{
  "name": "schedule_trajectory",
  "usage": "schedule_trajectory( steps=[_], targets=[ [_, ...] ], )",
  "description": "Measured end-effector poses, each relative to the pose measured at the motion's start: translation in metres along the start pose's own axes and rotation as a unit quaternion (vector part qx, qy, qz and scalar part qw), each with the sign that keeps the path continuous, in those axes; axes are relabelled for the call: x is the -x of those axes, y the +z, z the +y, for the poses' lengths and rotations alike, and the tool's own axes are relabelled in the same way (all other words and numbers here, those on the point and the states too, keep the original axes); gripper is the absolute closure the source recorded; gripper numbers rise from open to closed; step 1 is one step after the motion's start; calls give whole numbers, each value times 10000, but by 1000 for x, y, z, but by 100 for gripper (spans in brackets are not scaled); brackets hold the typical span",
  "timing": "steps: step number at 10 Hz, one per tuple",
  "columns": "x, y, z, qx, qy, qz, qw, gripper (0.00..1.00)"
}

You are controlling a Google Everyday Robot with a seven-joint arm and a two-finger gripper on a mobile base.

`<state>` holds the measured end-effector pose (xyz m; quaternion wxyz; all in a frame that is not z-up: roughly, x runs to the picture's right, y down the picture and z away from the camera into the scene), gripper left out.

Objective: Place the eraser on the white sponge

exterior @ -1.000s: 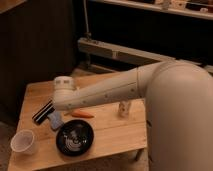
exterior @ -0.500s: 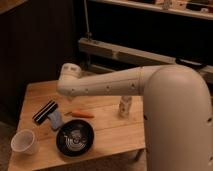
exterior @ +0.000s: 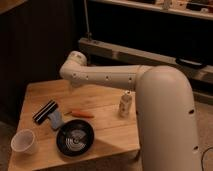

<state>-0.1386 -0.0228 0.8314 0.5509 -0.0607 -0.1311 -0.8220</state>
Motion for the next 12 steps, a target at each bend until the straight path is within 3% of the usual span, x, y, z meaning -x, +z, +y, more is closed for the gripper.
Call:
schedule_trajectory(
  steps=[3,4,5,6,8,9,12],
  targets=[
    [-3,1,-1,-97,121,-63,9999,20],
    [-10,6,-1,-351,376,-303,9982,20],
    [-21,13,2,-726,744,-637,9925,20],
    [-28,15,1,-954,911,-781,9882,20],
    [-40,18,1,-1466,1248,-1065,9755,20],
    [-43,19,2,-1587,1320,-1121,9720,20],
    [-44,19,2,-1602,1334,-1130,9715,20]
  ],
)
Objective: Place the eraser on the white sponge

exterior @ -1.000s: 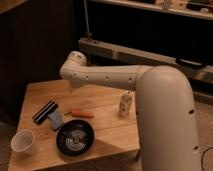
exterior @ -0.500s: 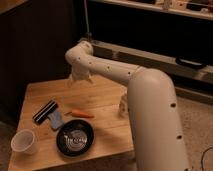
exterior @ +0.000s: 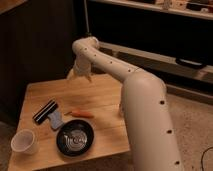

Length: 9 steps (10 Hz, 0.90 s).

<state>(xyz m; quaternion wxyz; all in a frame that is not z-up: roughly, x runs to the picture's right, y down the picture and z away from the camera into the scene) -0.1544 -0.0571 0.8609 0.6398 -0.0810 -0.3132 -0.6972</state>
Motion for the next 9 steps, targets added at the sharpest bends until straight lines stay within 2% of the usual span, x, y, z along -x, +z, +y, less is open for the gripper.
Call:
schedule_trajectory(
  steps=[1,2,4,6,8,9],
  targets=[
    [1,0,1,88,6,-33,10000,20],
    [3,0,-8,131,89,-91,9998,20],
    [16,-5,-33,69,361,-231,9991,20],
    [46,-13,-72,-374,591,-311,9971,20],
    [78,-15,-108,-1109,831,-264,9900,20],
    [86,-13,-119,-1337,939,-212,9863,20]
  ],
)
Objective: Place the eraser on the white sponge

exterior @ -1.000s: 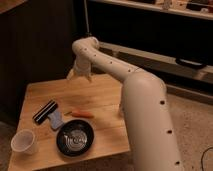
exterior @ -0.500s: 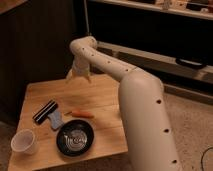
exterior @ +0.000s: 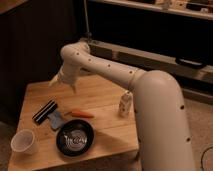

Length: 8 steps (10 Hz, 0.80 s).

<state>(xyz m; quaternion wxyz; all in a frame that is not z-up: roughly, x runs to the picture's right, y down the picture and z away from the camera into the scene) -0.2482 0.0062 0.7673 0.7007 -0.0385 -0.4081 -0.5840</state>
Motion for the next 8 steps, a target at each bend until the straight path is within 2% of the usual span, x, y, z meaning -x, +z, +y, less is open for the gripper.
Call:
schedule_trajectory(
  steps=[1,2,3,4,5,6,7,8],
  targets=[
    [3,7,-9,-98,46,3,9999,20],
    [2,16,-23,-54,110,2,9999,20],
    [-6,22,-34,95,158,-8,9998,20],
    [-18,27,-40,348,225,-45,9991,20],
    [-27,36,-46,716,284,-160,9969,20],
    [-35,48,-46,1272,389,-322,9906,20],
    [-39,54,-42,1683,524,-391,9836,20],
    [-40,58,-37,1976,592,-443,9775,20]
  ],
)
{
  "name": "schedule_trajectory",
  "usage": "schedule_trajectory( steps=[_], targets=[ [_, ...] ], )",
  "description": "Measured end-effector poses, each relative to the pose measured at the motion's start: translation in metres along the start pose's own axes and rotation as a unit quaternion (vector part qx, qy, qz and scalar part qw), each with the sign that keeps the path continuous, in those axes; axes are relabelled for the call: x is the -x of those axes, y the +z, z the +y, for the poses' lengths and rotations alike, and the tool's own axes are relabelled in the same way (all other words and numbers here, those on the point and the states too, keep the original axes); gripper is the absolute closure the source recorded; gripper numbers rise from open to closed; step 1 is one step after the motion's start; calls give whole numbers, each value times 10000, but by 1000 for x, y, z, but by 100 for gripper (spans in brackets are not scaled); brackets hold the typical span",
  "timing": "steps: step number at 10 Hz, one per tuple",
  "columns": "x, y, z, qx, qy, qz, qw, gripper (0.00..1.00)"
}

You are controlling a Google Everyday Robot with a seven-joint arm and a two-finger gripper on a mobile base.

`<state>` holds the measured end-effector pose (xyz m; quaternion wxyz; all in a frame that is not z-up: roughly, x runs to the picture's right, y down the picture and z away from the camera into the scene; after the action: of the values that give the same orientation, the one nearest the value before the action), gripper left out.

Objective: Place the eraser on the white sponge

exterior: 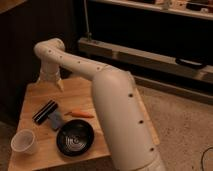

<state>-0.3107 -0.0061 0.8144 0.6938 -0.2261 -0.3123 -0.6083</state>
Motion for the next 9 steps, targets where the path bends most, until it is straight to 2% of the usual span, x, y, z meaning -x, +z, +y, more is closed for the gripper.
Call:
schedule_trajectory(
  steps=[1,3,4,5,6,7,8,9],
  targets=[
    [0,6,3,88,66,-51,9999,20],
    [0,25,9,-232,189,-84,9995,20],
    [2,38,10,-623,235,-82,9977,20],
    [2,47,14,-1192,316,-19,9924,20],
    [2,53,15,-1630,342,41,9860,20],
    [3,53,12,-1958,332,115,9800,20],
    [4,53,8,-1982,303,153,9796,20],
    [4,51,2,-1810,304,166,9829,20]
  ],
)
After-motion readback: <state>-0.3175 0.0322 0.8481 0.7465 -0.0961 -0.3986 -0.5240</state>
